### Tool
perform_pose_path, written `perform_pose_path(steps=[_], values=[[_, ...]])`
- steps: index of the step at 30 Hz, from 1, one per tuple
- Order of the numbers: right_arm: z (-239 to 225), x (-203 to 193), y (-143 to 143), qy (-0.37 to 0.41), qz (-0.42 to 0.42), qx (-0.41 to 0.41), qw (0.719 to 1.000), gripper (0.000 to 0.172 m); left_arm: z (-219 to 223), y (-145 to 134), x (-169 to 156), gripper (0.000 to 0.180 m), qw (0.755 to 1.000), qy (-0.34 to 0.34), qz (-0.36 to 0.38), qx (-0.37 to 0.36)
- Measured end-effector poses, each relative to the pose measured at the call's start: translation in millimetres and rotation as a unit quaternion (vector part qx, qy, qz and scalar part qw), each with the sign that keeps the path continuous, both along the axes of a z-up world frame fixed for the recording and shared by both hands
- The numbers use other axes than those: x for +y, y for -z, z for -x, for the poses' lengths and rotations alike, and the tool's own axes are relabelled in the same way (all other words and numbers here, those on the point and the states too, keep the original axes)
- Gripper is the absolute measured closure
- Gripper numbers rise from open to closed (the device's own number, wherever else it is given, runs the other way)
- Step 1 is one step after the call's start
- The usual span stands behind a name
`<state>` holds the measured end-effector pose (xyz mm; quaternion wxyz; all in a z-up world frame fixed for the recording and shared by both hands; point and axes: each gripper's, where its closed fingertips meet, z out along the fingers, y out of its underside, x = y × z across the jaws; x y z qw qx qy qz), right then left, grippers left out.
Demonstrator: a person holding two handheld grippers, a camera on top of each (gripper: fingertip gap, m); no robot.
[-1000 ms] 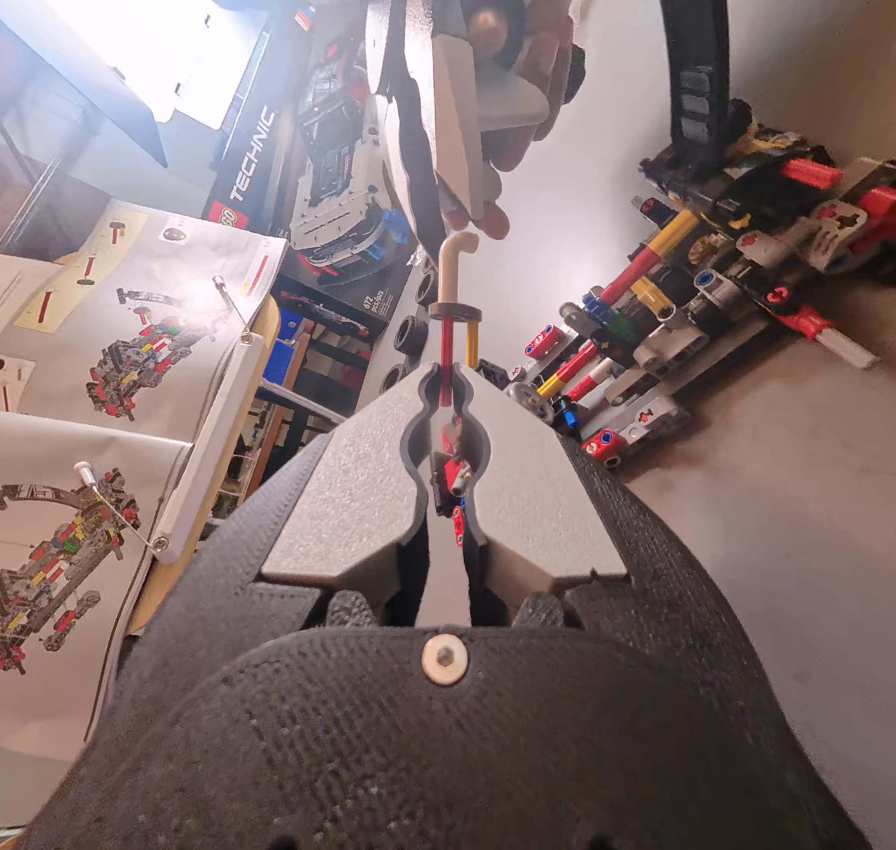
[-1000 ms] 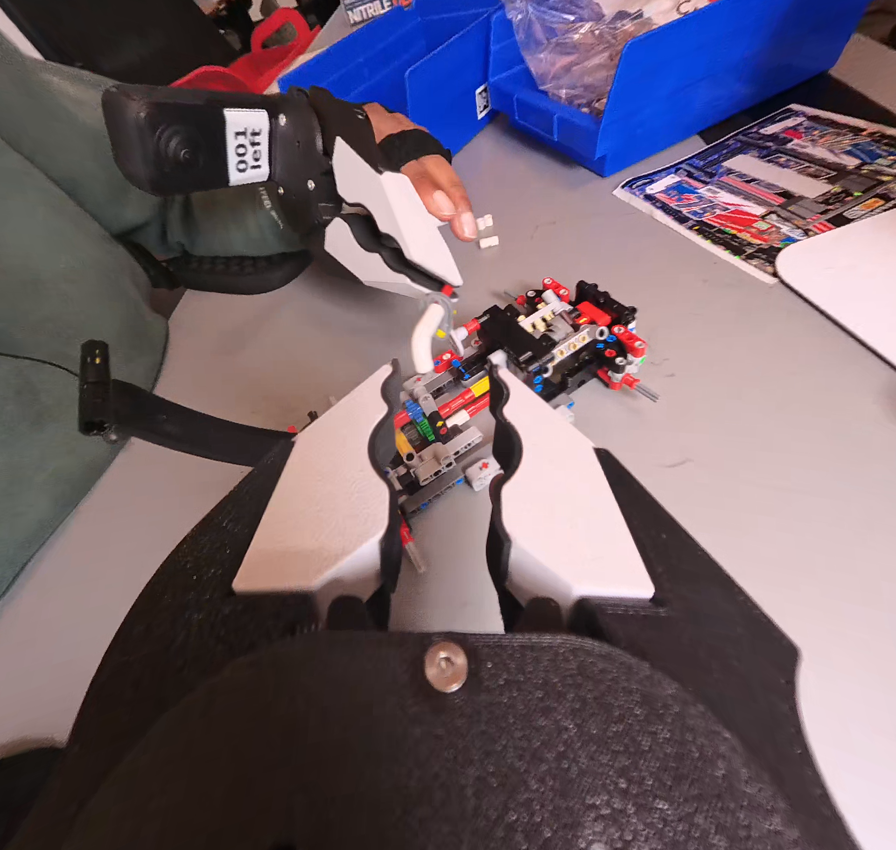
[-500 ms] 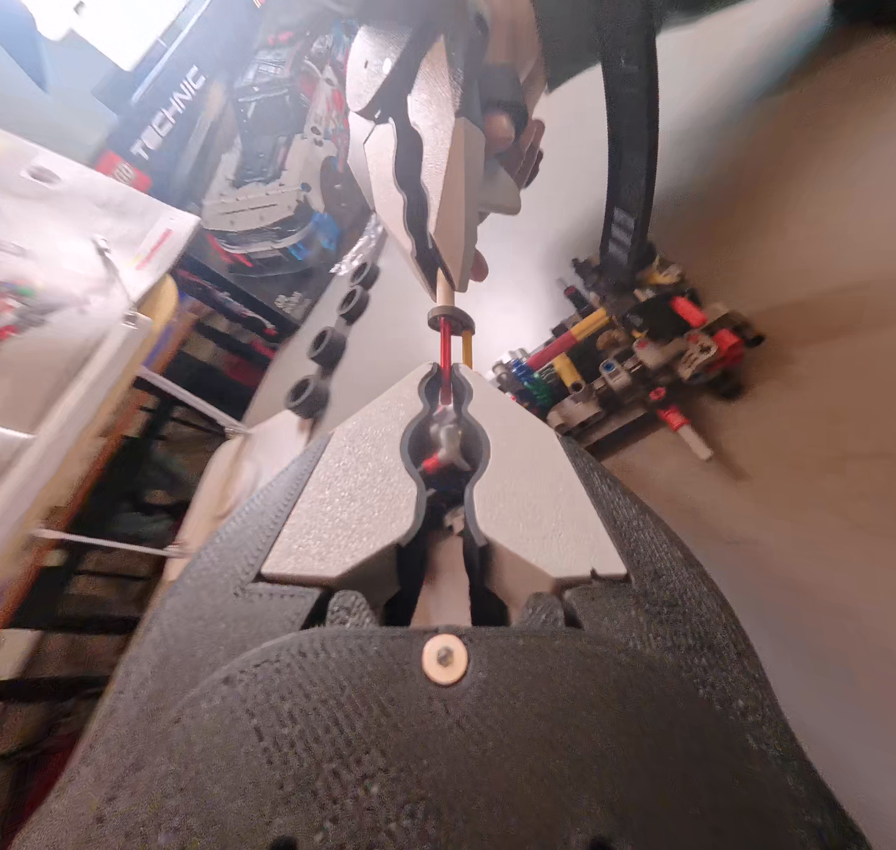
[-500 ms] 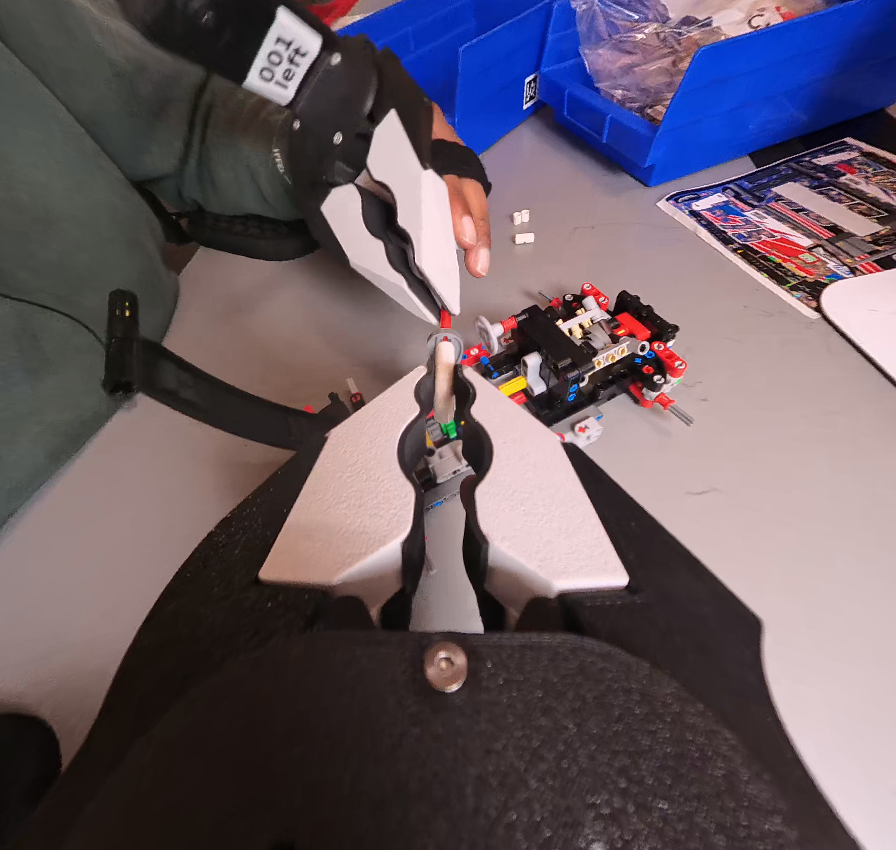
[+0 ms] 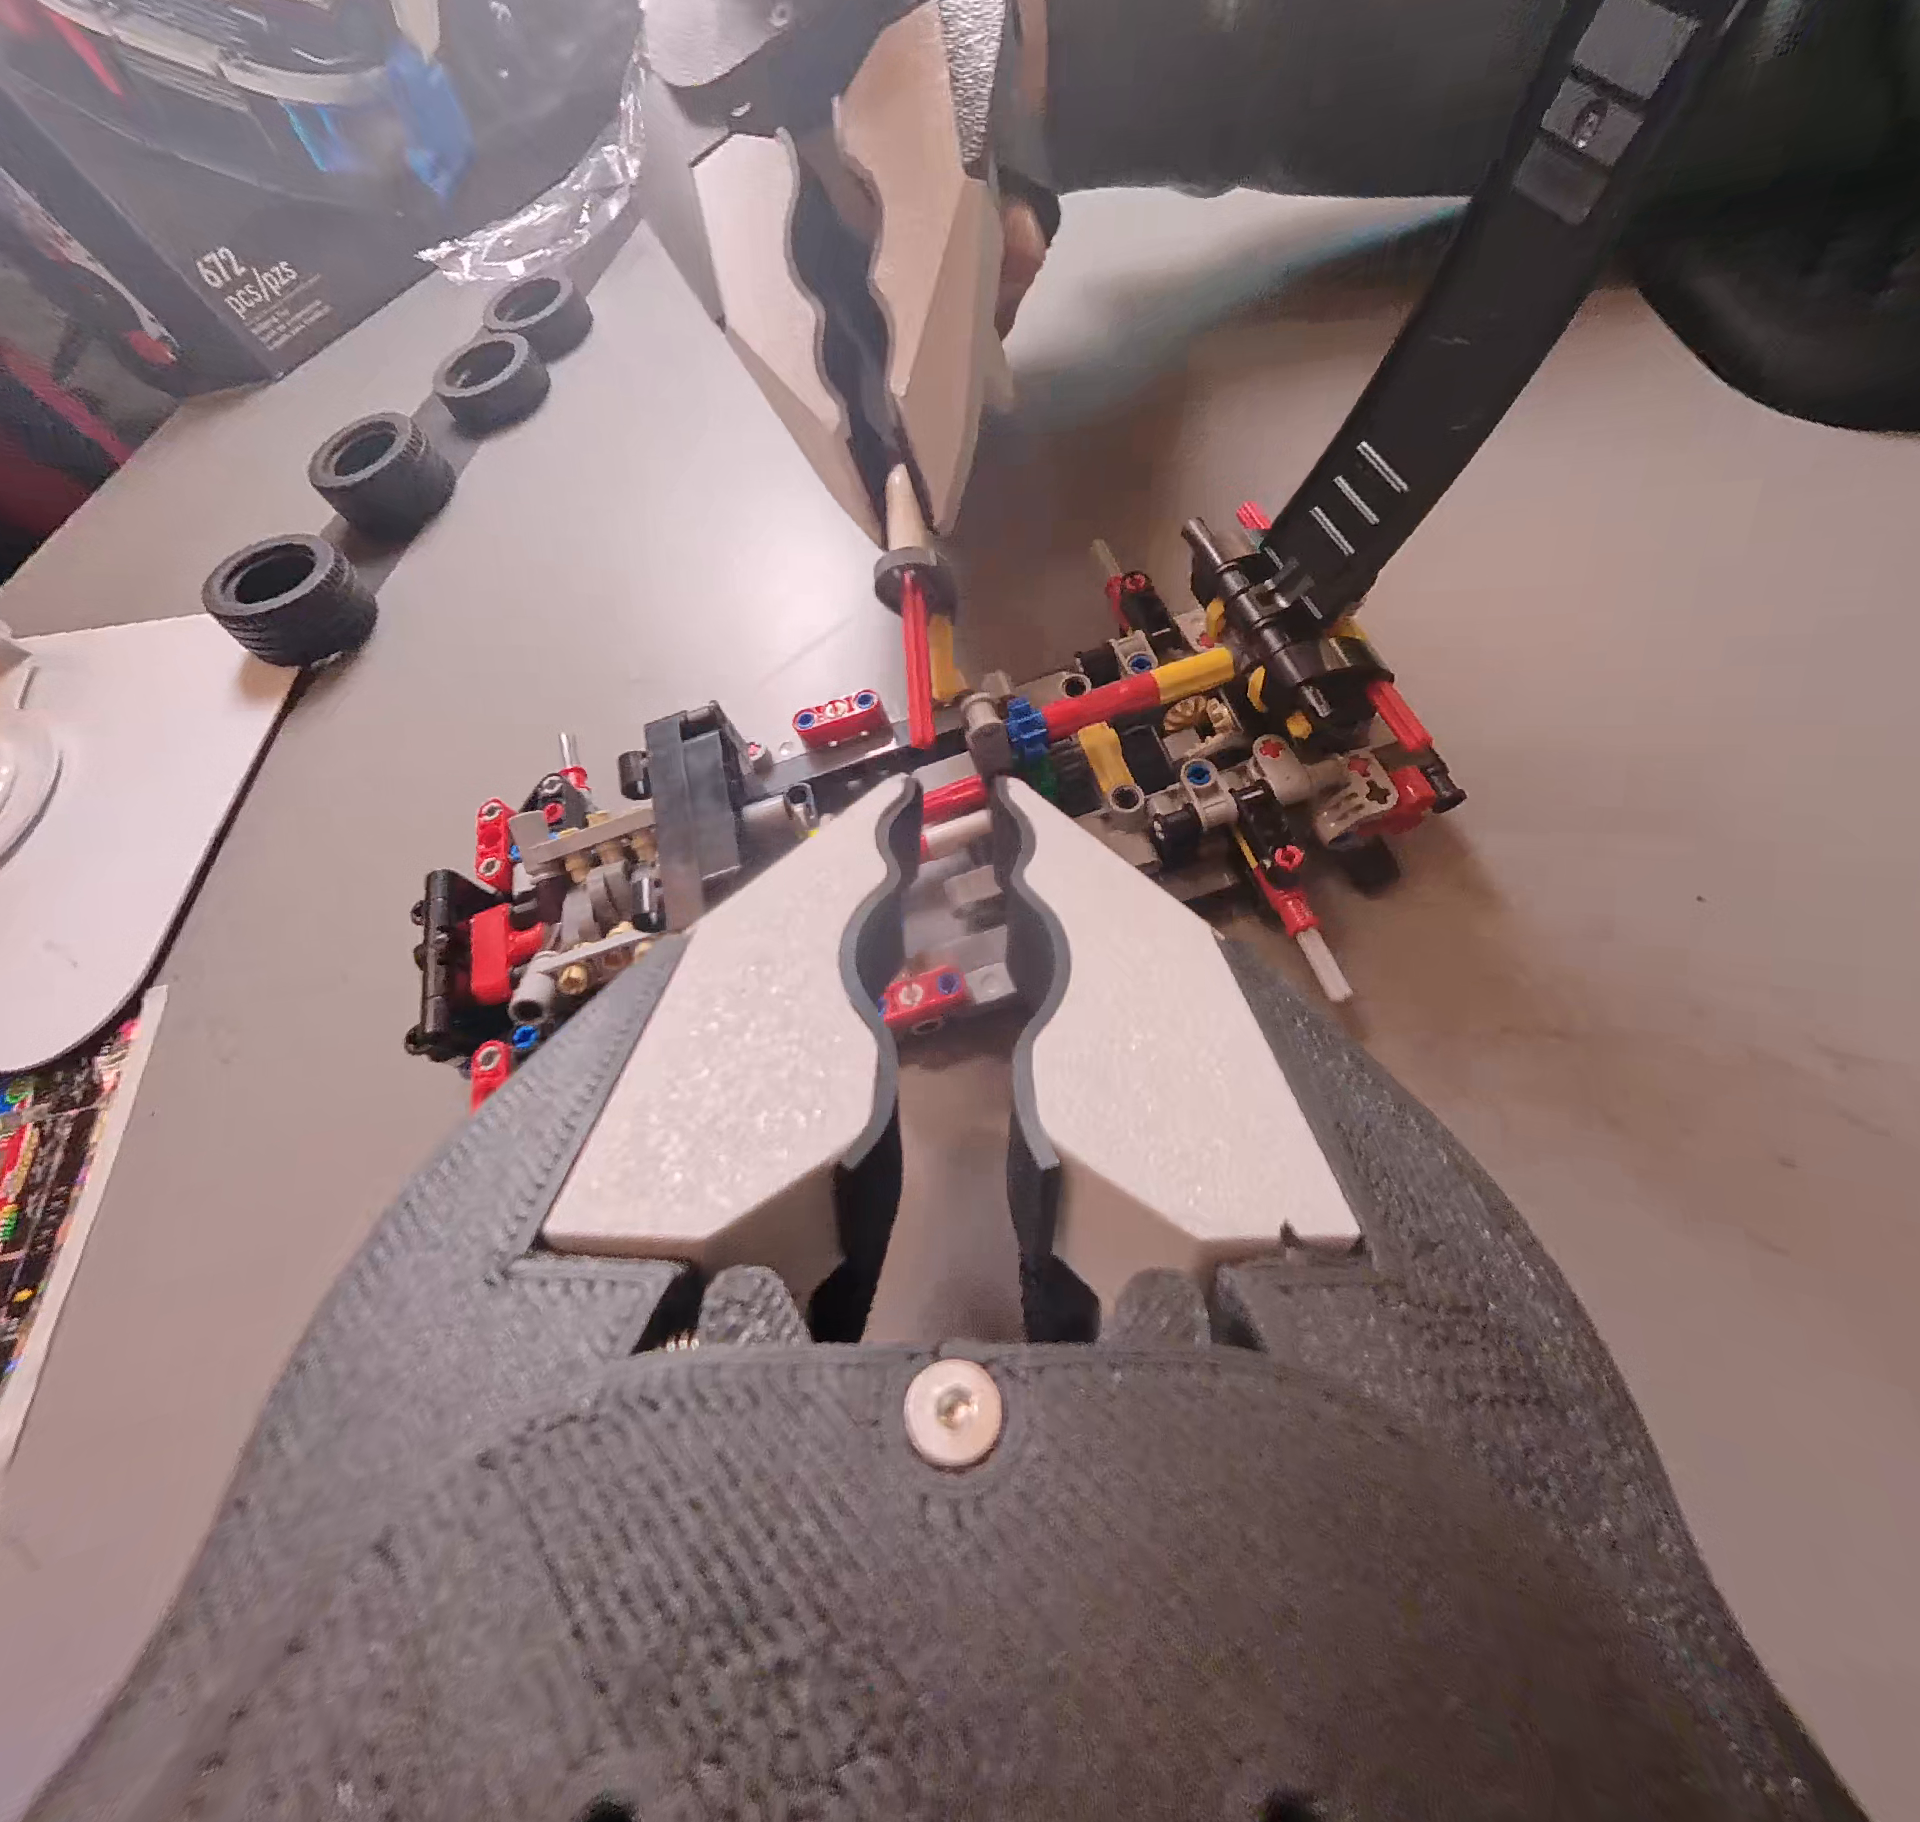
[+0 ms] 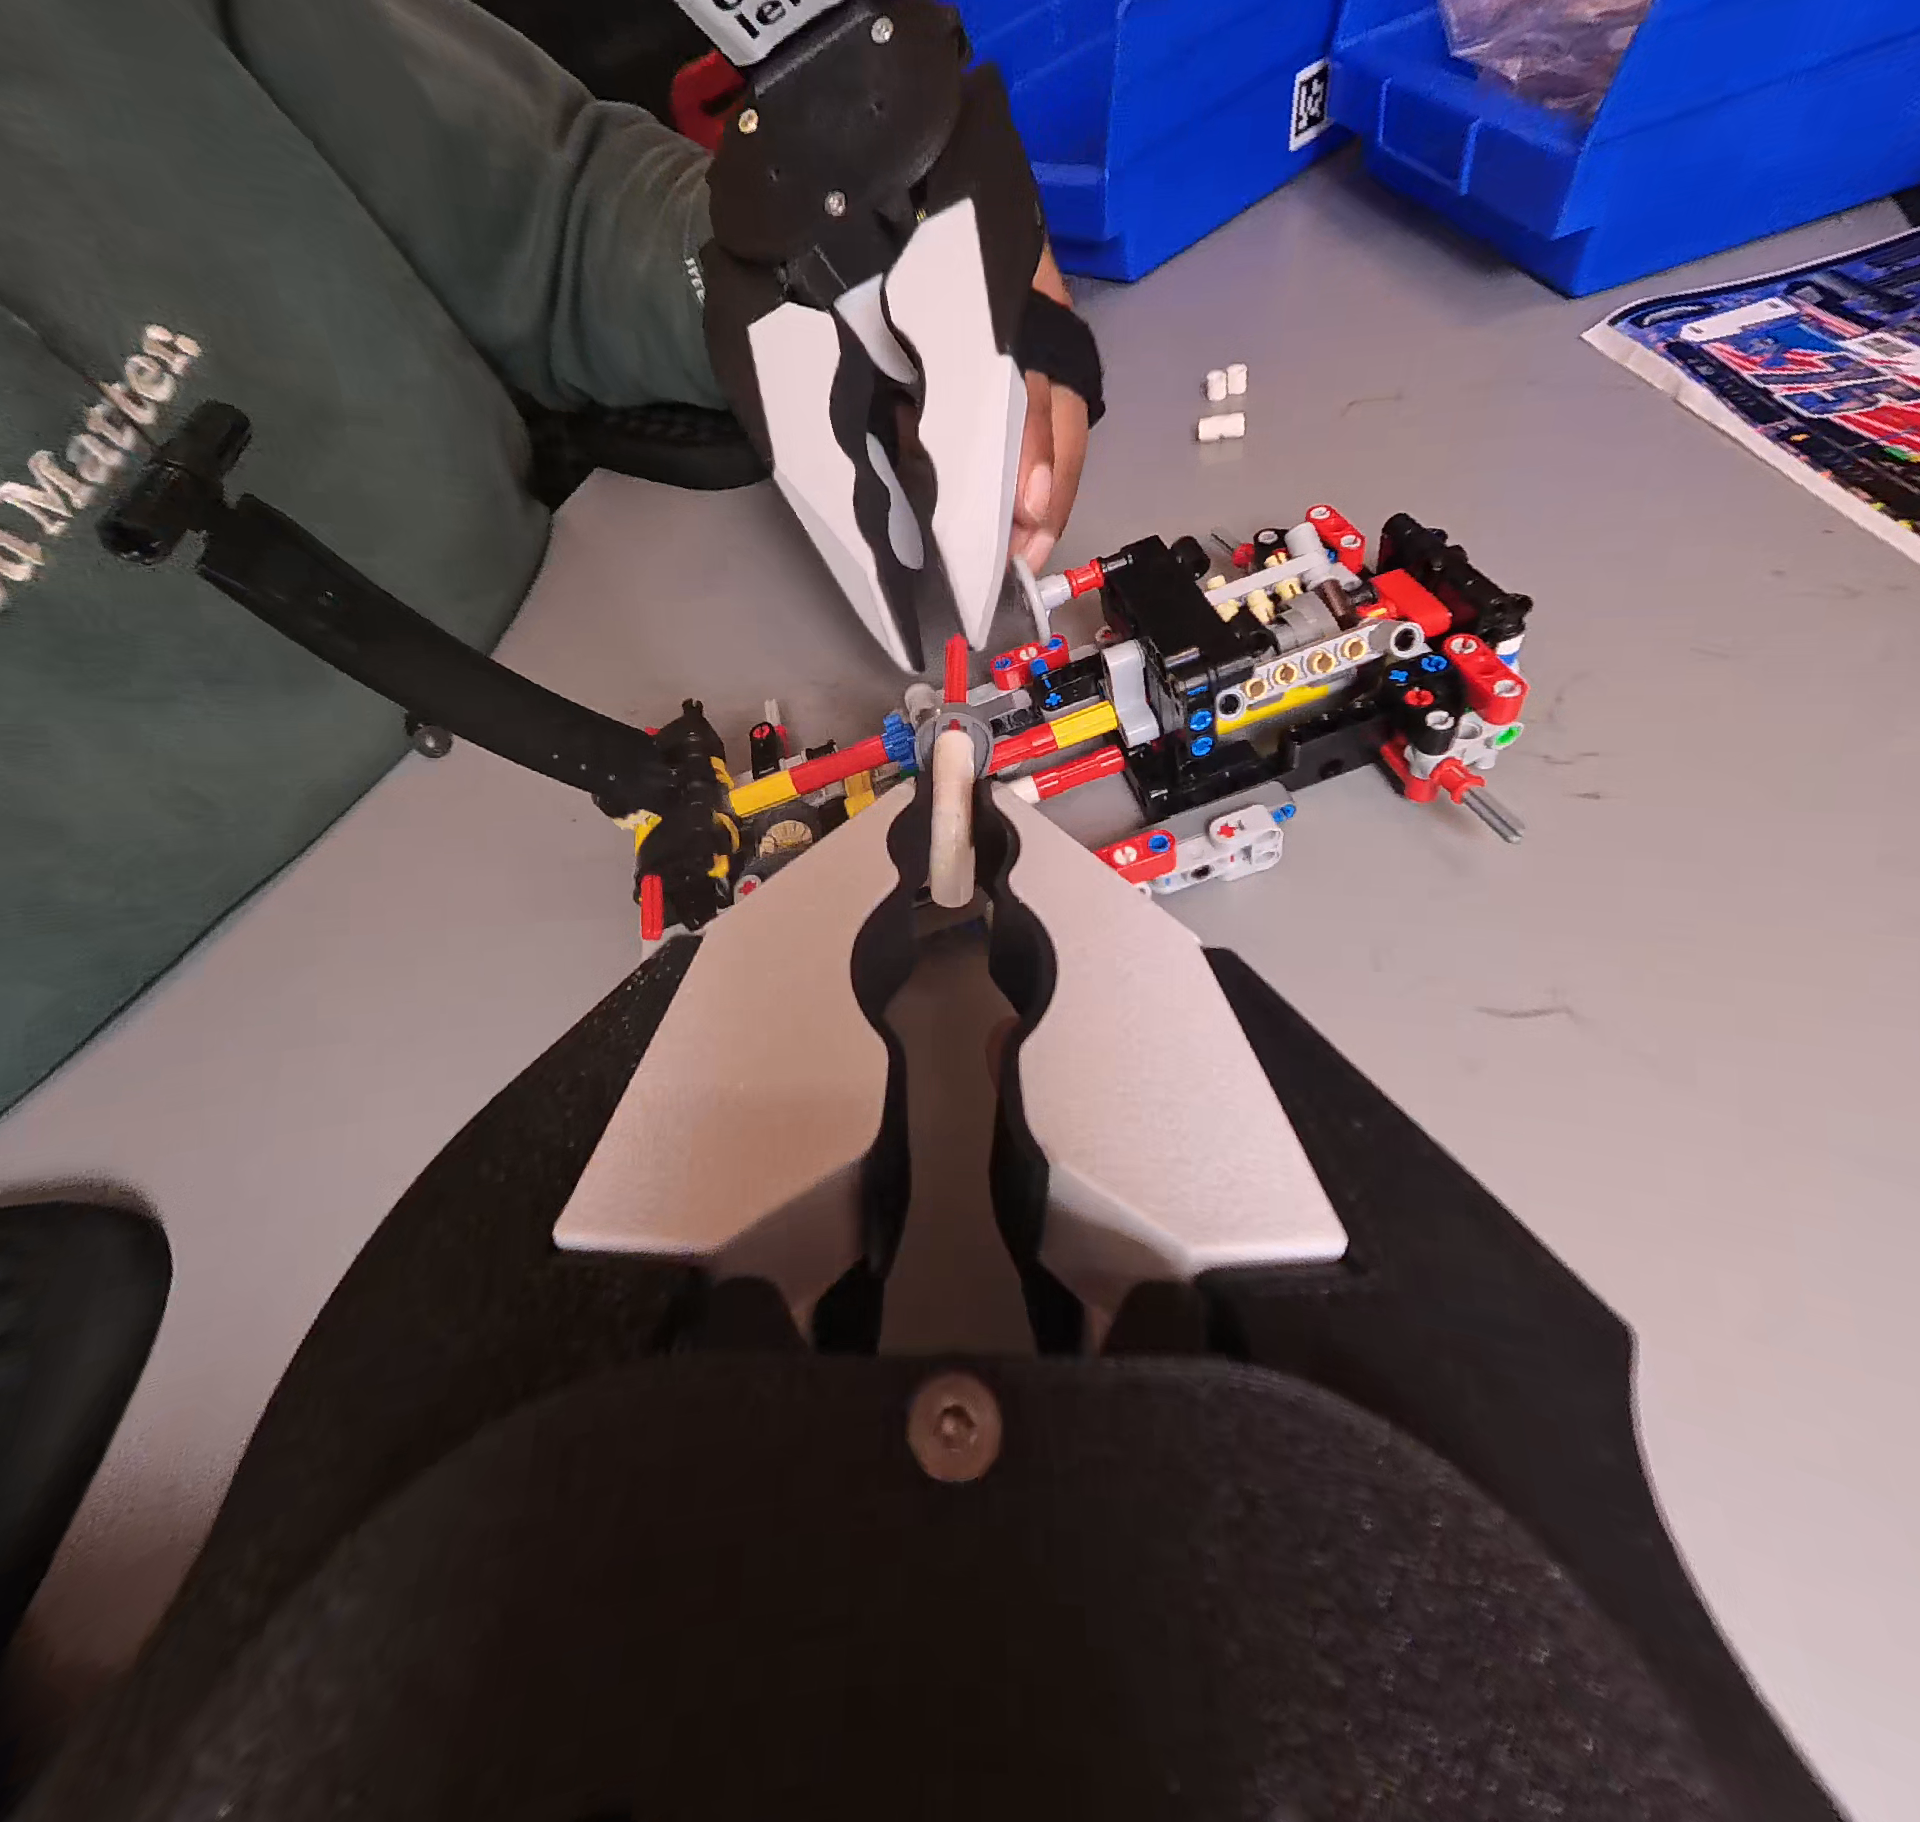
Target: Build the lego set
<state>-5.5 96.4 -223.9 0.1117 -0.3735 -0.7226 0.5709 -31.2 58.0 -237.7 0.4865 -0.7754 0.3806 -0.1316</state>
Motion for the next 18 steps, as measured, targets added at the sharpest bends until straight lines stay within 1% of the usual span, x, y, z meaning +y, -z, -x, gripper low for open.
perform_pose_path(steps=[1,5,11,18], values=[[-0.2,0.2,-1.6,-0.008,0.01,0.005,1.0,0.167,-1.1,1.3,-0.2,0.17,1.0,-0.001,0.005,0.0],[-1.2,0.0,1.9,-0.029,0.012,0.008,0.999,0.167,-5.9,7.7,0.1,0.17,1.0,-0.015,0.023,0.002],[-2.9,-3.4,4.1,-0.04,0.006,0.012,0.999,0.167,-16.6,12.7,4.6,0.17,0.996,-0.044,0.063,-0.05],[-7.5,-5.6,1.2,-0.033,0.008,0.025,0.999,0.167,-17.8,13.8,7.9,0.169,0.991,-0.062,0.079,-0.092]])
